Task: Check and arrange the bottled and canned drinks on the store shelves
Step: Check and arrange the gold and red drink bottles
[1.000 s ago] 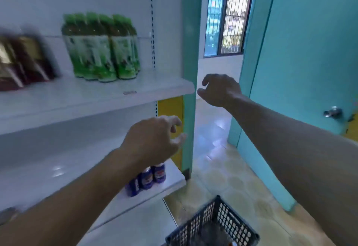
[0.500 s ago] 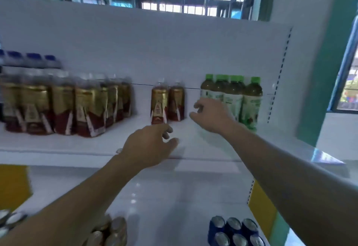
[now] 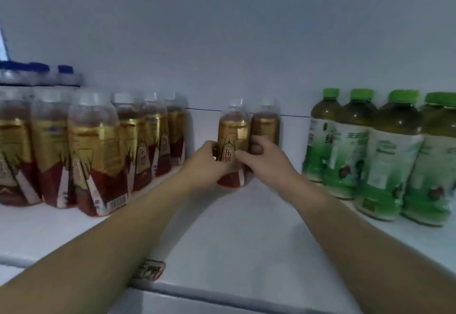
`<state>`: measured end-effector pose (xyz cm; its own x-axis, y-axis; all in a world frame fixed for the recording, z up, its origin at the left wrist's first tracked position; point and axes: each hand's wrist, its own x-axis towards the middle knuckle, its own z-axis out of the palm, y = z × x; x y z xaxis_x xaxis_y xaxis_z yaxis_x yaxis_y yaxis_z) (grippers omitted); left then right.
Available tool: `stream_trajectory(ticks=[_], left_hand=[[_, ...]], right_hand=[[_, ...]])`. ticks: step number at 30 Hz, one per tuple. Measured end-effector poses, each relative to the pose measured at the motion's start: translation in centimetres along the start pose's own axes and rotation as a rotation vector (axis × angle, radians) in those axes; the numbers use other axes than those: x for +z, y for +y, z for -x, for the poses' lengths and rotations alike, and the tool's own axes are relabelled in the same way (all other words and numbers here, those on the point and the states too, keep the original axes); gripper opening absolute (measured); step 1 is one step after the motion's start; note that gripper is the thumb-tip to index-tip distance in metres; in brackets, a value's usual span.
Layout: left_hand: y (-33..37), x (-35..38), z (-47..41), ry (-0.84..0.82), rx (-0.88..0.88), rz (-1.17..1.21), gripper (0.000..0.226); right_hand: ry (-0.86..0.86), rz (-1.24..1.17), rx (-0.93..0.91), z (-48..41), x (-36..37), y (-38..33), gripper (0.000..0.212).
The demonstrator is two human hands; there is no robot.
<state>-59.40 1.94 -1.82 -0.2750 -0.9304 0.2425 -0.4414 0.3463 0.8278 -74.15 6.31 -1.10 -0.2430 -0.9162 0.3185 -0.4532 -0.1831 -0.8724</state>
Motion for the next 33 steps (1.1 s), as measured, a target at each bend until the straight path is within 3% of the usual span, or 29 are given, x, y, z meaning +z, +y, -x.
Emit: stream_trajectory(ticks=[3, 8, 13, 18, 23, 28, 33], left_hand=[[0.2, -0.2, -0.9, -0.024, 0.020, 0.012, 0.067], [0.7, -0.3, -0.6, -0.054, 0.024, 0.096, 0.066], [1.2, 0.6, 0.9, -0.106, 0.025, 0.344, 0.053], [2.1, 1.4, 1.9, -0.155, 0.054, 0.560, 0.069], [2.2, 1.9, 2.4, -0.218, 0.041, 0.755, 0.059], [3.3, 1.6, 3.5, -0.286, -0.113, 1.096, 0.043], [3.5, 1.6, 4.1, -0.385, -0.247, 1.234, 0.050]], right_hand=[[-0.041, -0.133, 0.010, 0.0, -0.2, 0.2, 0.033], [0.007, -0.098, 0.001, 0.6, -1.0, 0.1, 0.042], [0.108, -0.178, -0.015, 1.1, -2.8, -0.4, 0.015], [0.022, -0.373, -0.048, 0.9, -3.7, -1.1, 0.033], [0.042, -0.506, -0.072, 0.8, -3.9, -1.3, 0.036], [-0.005, -0.545, -0.052, 1.0, -3.8, -1.6, 0.041], [-0.048, -0.595, 0.008, 1.0, -3.7, -1.7, 0.048]])
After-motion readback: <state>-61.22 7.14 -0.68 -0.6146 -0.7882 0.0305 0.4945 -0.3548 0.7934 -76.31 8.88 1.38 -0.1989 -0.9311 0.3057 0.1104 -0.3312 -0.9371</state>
